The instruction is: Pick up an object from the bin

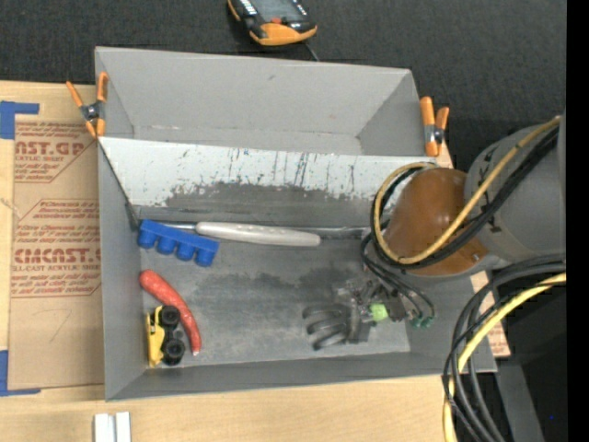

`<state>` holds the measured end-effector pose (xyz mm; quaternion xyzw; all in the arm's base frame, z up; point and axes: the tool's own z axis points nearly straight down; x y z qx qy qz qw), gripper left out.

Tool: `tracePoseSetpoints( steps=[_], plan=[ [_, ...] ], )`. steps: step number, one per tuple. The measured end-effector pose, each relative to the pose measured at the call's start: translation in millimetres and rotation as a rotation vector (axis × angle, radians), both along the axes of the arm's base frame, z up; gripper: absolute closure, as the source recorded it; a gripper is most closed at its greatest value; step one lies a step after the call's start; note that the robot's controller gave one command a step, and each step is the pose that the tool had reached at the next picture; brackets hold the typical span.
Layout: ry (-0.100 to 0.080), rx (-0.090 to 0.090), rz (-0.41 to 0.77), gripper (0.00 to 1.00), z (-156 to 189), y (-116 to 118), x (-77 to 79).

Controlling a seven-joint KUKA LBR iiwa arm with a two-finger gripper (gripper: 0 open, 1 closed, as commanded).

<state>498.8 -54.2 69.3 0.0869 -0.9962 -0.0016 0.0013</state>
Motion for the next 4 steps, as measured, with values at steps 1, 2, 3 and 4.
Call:
tracePoseSetpoints(
  steps=[1,2,3,4],
  plan=[
    [0.000,0.000,0.000,1.00,3.1,0.4,-0.2],
    [0.002,0.001,0.000,1.00,12.7,0.8,-1.0],
    [0.005,0.001,0.001,1.00,36.9,1.2,-1.6],
    [0.009,0.001,0.002,1.00,87.5,1.7,-2.4]
  ],
)
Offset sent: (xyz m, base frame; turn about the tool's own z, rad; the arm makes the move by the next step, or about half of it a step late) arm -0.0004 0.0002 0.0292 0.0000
